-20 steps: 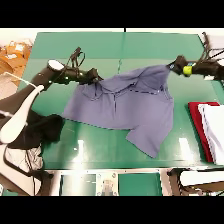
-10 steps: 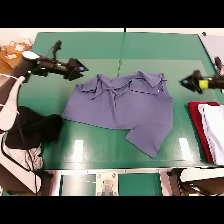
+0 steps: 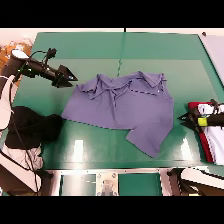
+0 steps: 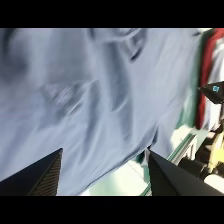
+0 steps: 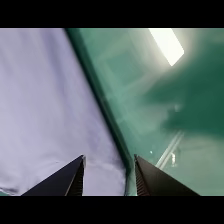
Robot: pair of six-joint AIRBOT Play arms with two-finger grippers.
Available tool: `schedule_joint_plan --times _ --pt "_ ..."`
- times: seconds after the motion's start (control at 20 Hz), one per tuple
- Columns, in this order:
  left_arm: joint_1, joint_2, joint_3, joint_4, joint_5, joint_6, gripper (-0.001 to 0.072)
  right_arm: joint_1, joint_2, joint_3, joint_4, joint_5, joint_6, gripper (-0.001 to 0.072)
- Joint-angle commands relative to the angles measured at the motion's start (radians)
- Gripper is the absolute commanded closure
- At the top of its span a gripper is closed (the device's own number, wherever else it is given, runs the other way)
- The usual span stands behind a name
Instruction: Fold the shirts.
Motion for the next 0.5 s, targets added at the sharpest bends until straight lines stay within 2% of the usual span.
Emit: schedule_joint_plan --times 0.0,0.15,0.2,0.25,0.45 --pt "0.003 -0.001 0.001 0.046 -0.029 -0.015 0.0115 0.057 0.011 -0.101 0.005 -0.120 -0.013 0.0338" --pt "0.003 -0.001 0.001 0.048 -0.025 -0.015 0.0135 0.103 -0.014 -0.101 0.016 -0.146 -0.013 0.0339" --pt "0.003 -0.001 0.001 0.051 -0.026 -0.015 0.0304 0.122 -0.026 -0.102 0.017 -0.138 -0.013 0.0339" --pt "0.003 -0.001 0.001 0.054 -0.035 -0.016 0.0342 0.143 -0.035 -0.102 0.018 -0.117 -0.013 0.0339" --pt "0.003 -0.001 0.001 0.054 -0.071 -0.024 0.0346 0.192 -0.036 -0.101 0.018 -0.048 -0.016 0.0350"
